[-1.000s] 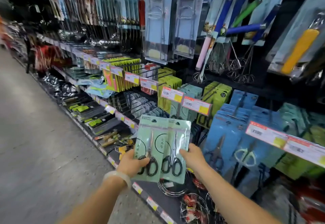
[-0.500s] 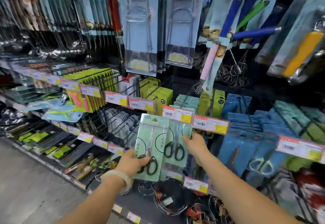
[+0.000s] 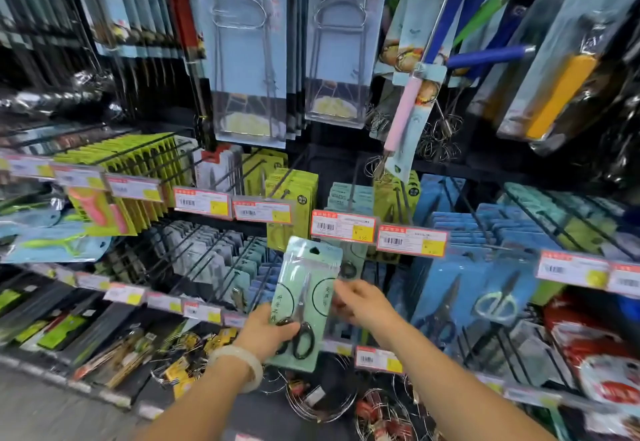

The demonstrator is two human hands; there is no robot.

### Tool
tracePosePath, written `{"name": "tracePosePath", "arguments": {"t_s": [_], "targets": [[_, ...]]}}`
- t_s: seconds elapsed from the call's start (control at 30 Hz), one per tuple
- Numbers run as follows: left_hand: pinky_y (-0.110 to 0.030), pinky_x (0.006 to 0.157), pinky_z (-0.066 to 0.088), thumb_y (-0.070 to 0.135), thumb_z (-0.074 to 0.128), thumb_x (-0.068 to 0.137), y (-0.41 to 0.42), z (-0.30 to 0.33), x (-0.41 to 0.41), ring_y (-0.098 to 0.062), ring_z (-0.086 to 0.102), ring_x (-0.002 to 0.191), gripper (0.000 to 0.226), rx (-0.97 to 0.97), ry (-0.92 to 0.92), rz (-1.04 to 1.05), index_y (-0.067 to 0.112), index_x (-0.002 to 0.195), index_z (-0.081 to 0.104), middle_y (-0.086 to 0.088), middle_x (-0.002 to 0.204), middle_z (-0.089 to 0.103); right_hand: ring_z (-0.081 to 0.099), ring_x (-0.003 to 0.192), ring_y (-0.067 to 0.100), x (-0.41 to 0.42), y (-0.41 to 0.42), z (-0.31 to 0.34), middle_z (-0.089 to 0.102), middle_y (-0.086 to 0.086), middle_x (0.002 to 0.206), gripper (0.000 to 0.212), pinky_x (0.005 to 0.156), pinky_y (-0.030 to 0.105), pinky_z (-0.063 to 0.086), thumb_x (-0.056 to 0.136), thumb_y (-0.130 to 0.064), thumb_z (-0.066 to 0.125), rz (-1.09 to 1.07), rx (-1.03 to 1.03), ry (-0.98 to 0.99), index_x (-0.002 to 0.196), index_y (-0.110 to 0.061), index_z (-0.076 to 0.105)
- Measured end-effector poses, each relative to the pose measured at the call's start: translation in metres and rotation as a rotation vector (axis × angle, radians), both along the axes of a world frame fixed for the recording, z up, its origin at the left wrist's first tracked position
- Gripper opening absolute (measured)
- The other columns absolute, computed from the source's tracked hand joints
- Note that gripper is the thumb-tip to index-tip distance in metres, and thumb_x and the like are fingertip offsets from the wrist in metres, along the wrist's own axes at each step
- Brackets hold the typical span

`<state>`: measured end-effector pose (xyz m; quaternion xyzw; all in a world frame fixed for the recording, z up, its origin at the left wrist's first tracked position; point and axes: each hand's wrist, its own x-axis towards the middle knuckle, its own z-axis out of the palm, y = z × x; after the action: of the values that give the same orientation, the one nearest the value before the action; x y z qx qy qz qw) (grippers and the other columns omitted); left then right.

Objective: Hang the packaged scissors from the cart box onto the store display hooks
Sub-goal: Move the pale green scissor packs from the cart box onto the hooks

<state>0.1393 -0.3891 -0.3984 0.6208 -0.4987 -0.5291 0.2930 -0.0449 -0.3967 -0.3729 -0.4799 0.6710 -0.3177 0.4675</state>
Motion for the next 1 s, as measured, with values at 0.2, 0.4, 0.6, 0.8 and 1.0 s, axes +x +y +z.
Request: {"name": "tracePosePath", "arguments": {"t_s": [0.2, 0.4, 0.6, 0.8, 1.0], "targets": [[-0.037, 0.092, 0.048, 0.024, 0.065, 0.087, -0.008, -0.007, -0.018, -0.024, 0.06, 0.104, 0.022, -0.062, -0.106, -0.112, 0.016, 0.104, 0.051, -0.004, 0.107, 0.063, 0.062, 0.082, 0.022, 0.012, 0.014, -0.002, 0.06, 0.005, 0.083, 0.019, 0.083, 0.044, 0.056, 0.09, -0.008, 0.057, 0.008, -0.05, -0.01, 0.079, -0.02, 0.048], [-0.041, 0.104, 0.041, 0.029, 0.062, 0.089, -0.02, 0.013, -0.043, -0.027, 0.052, 0.122, 0.054, -0.227, -0.147, -0.087, 0.013, 0.135, 0.039, -0.005, 0.133, 0.053, 0.059, 0.082, 0.023, -0.002, 0.004, 0.016, 0.063, 0.009, 0.089, 0.011, 0.084, 0.038, 0.049, 0.091, -0.011, 0.055, -0.09, -0.213, 0.047, 0.087, -0.02, 0.054], [-0.032, 0.099, 0.044, 0.025, 0.064, 0.088, -0.026, 0.013, -0.056, -0.022, 0.056, 0.116, 0.048, -0.236, -0.107, -0.134, 0.013, 0.131, 0.047, -0.004, 0.128, 0.059, 0.059, 0.103, 0.04, -0.008, -0.004, 0.007, 0.062, 0.027, 0.11, 0.008, 0.093, 0.05, 0.048, 0.093, -0.015, 0.053, -0.192, -0.184, 0.047, 0.1, -0.018, 0.052], [-0.042, 0.106, 0.041, 0.029, 0.065, 0.087, -0.034, 0.003, -0.059, -0.026, 0.051, 0.125, 0.064, -0.192, -0.145, -0.114, 0.013, 0.142, 0.037, -0.008, 0.138, 0.053, 0.06, 0.101, 0.028, -0.008, -0.016, -0.008, 0.062, 0.017, 0.111, 0.036, 0.09, 0.037, 0.048, 0.094, -0.023, 0.05, -0.205, -0.14, 0.109, 0.128, -0.008, 0.049], [-0.042, 0.111, 0.033, 0.03, 0.063, 0.088, -0.044, -0.009, -0.068, -0.033, 0.031, 0.139, 0.09, -0.043, -0.385, -0.111, 0.009, 0.151, 0.003, -0.017, 0.154, 0.024, 0.051, 0.123, 0.03, -0.02, -0.019, -0.016, 0.05, 0.013, 0.137, 0.059, 0.099, 0.034, 0.043, 0.092, -0.027, 0.054, -0.187, -0.025, 0.264, 0.143, -0.01, 0.029]]}}
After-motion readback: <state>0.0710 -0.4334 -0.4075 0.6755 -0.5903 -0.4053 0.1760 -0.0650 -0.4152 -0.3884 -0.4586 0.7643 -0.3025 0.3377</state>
